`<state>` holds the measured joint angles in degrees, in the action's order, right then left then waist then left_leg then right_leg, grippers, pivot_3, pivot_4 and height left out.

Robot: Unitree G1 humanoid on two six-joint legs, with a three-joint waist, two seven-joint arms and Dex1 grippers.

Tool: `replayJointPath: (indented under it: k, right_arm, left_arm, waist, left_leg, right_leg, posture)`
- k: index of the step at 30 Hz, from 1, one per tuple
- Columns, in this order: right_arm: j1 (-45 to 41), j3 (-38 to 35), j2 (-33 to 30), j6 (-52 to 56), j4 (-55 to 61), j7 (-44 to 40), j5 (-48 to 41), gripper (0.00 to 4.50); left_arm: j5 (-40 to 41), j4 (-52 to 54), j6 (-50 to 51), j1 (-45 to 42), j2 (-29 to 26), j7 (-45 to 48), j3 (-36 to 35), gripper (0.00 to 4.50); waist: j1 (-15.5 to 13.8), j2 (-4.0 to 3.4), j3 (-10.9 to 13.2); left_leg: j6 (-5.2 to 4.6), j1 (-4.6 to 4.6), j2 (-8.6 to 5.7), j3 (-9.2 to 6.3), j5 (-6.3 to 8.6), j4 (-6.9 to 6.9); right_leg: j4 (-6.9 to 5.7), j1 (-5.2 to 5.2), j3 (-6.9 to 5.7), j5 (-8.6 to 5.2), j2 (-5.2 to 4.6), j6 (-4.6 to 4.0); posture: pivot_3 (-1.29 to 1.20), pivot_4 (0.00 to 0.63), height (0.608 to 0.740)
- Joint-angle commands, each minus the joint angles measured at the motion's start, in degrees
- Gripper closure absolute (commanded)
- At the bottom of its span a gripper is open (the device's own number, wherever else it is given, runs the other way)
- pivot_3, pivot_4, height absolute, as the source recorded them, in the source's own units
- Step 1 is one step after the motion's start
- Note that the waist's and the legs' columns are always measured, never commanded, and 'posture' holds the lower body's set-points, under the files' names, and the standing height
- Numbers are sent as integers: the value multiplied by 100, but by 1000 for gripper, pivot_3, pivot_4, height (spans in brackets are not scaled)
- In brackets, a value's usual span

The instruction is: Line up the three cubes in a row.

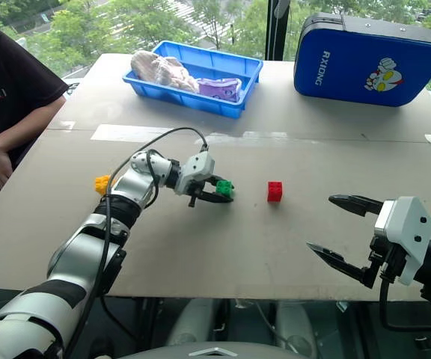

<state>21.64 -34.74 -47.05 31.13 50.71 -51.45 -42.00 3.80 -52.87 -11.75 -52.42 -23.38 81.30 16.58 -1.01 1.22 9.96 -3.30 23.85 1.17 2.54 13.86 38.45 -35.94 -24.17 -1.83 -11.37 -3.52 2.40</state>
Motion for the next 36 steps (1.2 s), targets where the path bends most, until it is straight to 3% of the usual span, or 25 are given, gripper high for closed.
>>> replayJointPath:
  k: [1,7,8,13,16,19,22,25,29,30,33,36]
  right_arm:
    - [64,-218,-21,-99,173,39,-53,27]
    - [241,-264,2,-106,253,143,22,27]
    - [268,-274,8,-109,271,160,20,27]
    - [335,-267,27,-99,376,256,-20,27]
    - [292,-182,11,-87,430,321,-99,27]
    - [58,105,-49,-124,344,324,-137,27]
    - [-393,568,-96,-162,175,315,-136,27]
    - [-942,1072,-112,-206,-96,250,-112,27]
    - [-1617,1652,-105,-211,-447,126,-132,27]
    - [-1789,1769,-113,-192,-544,73,-173,27]
    - [-2196,2014,-135,-158,-742,-87,-315,27]
    - [-2540,2191,-139,-133,-889,-198,-397,27]
  left_arm:
    - [-68,-114,-217,-194,76,21,-114,3153]
    - [-208,-363,-362,-310,218,86,-114,3153]
    - [-210,-384,-340,-321,221,171,-111,2119]
    - [-103,-243,-230,-359,104,288,-279,546]
    - [116,301,56,-195,-238,399,-531,546]
    - [626,1823,1255,375,-874,193,-1094,546]
    - [1211,3784,3056,1235,-1479,-719,-1968,546]
    - [1331,5394,4429,1991,-1440,-2511,-3085,546]
    - [946,7359,5813,2838,-856,-4625,-4025,546]
    - [986,7837,6427,2918,-487,-5145,-4314,546]
    - [344,8912,7422,3311,391,-6642,-4633,546]
    - [-165,9423,7817,3703,984,-7505,-4392,546]
  waist:
    - [2,0,0]
    - [1,1,0]
    - [1,1,0]
    - [6,1,0]
    - [26,2,1]
    - [49,0,0]
    - [126,0,-1]
    - [131,1,0]
    - [39,6,-3]
    - [3,10,-3]
    - [-21,11,-4]
    - [-10,20,-8]
  left_leg:
    - [0,0,0,1,0,0]
    - [0,0,0,0,0,0]
    - [0,0,0,-1,0,0]
    - [0,0,0,0,0,0]
    - [0,0,3,0,0,0]
    - [1,-3,10,0,0,-2]
    - [2,-8,16,1,0,-4]
    - [3,-8,15,-3,0,-4]
    - [2,-11,6,-4,0,3]
    - [2,-14,3,-4,0,3]
    - [3,-13,-1,-18,-1,8]
    - [3,-16,-4,-21,-1,9]
  right_leg:
    - [0,0,0,1,0,1]
    - [0,0,0,3,0,4]
    - [0,0,-1,3,0,5]
    - [0,0,0,2,0,3]
    - [-1,-1,0,2,3,3]
    - [-3,-1,1,3,7,2]
    - [-7,-2,6,14,6,-16]
    - [-7,-2,2,3,-5,-3]
    - [0,6,3,2,-15,4]
    - [-1,13,3,2,-17,6]
    - [0,24,-9,3,-12,5]
    - [0,29,-8,22,-10,16]
  posture:
    - [0,150,740]
    - [0,150,740]
    - [0,150,740]
    - [0,150,740]
    - [0,150,740]
    - [0,150,740]
    - [0,150,740]
    - [0,150,740]
    - [0,150,740]
    - [0,150,740]
    - [0,150,740]
    - [0,150,740]
